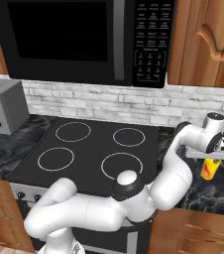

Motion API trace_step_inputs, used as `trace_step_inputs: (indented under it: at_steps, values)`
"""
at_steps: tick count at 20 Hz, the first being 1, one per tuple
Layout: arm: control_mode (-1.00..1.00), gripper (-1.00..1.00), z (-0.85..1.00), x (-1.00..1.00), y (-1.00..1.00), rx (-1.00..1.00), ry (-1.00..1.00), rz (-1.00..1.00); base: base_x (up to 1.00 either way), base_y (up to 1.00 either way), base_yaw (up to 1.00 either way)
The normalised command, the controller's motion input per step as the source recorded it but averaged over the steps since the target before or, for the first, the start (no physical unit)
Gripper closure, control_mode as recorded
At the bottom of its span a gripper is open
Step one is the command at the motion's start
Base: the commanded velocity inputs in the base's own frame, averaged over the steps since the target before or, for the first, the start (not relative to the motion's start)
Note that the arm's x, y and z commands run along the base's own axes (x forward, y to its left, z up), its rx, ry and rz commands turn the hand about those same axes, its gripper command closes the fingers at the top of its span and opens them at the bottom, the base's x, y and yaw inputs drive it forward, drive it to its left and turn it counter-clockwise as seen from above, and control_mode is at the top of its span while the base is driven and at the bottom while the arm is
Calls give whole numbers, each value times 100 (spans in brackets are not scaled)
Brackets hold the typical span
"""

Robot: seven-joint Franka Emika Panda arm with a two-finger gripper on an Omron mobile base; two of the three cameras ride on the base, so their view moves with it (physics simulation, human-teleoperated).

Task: Pick the cup and bowl from the counter and place them on the counter next to the sink.

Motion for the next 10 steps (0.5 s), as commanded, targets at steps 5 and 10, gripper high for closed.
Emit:
trace_step_inputs:
  at_steps: [5,10]
  values:
    - [-100,100,0,0,0,0,0,0,0,0,0]
    - [-100,100,0,0,0,0,0,0,0,0,0]
